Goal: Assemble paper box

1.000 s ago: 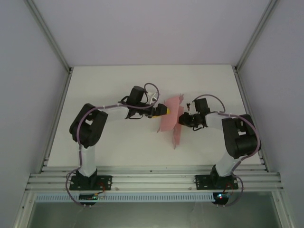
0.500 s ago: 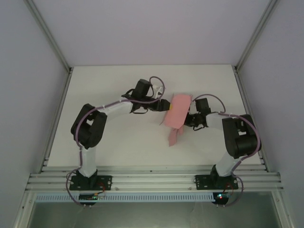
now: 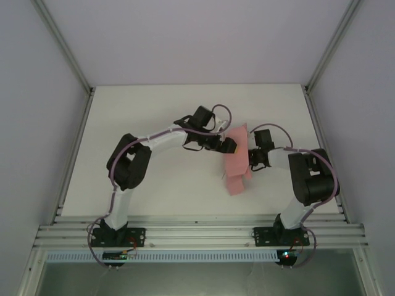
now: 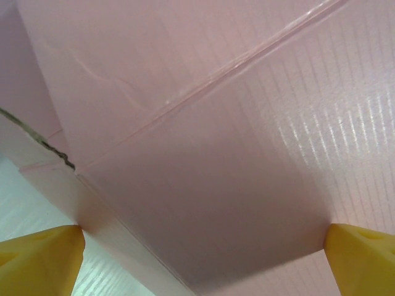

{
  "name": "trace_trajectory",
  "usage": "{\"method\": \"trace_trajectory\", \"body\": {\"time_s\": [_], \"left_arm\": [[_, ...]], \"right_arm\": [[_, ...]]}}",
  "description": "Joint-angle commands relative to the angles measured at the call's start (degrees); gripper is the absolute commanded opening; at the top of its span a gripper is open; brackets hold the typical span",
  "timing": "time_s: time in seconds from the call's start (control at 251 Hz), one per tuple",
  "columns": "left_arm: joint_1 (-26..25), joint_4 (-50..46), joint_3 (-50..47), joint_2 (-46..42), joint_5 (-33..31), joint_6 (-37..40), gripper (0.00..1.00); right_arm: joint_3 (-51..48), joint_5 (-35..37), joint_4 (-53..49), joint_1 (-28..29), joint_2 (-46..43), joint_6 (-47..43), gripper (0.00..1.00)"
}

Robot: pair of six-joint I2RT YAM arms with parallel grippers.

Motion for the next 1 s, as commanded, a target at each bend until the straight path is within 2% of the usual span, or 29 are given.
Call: {"method": "trace_trajectory", "body": {"time_s": [0.0, 0.128, 0.315, 0.411, 0.475, 0.523, 0.698, 0.798, 0.91, 0.954, 0.998], "left_arm": [[-0.19, 2.98, 1.01, 1.59, 6.04, -2.89, 1.00], [1.00, 1.48, 0.35, 1.14, 3.30, -4.55, 1.00], [2.40, 7.43, -3.43, -1.05, 3.95, -8.66, 1.00], [2.48, 11.52, -4.20, -1.96, 4.89, -10.97, 0.83], [2.60, 14.68, -5.14, -2.93, 5.19, -12.59, 0.63], [2.72, 16.01, -5.45, -3.55, 5.10, -13.49, 0.53], [3.18, 18.38, -5.54, -4.41, 5.74, -15.04, 0.34], [3.02, 18.58, -5.20, -3.89, 6.42, -15.44, 0.04], [3.07, 15.76, -5.16, -3.99, 5.99, -13.57, 0.05], [3.08, 12.91, -5.16, -4.51, 4.07, -11.73, 0.10], [3.24, 9.28, -5.43, -5.34, 1.20, -9.41, 0.11]], "right_arm": [[-1.00, -3.01, 2.74, 0.64, -1.89, -1.41, 0.20], [-1.79, -2.71, 3.59, 0.43, -2.86, -1.06, 0.20], [-1.27, -2.79, 3.62, 0.29, -2.29, -1.28, 0.21], [-0.89, -3.19, 3.83, 0.25, -1.56, -1.23, 0.22], [-0.87, -3.09, 4.13, 0.25, -1.29, -1.15, 0.22], [-0.84, -3.04, 4.12, 0.28, -1.01, -0.97, 0.22], [-0.91, -2.97, 5.12, 0.26, -0.42, -0.63, 0.22], [-1.00, -3.22, 5.97, 0.25, 0.03, -0.01, 0.22], [-1.00, -3.66, 5.69, 0.28, 0.12, 0.01, 0.22], [-0.84, -3.38, 5.24, 0.25, 0.21, 0.05, 0.22], [-0.52, -2.77, 4.66, 0.26, 0.18, -0.29, 0.22]]}}
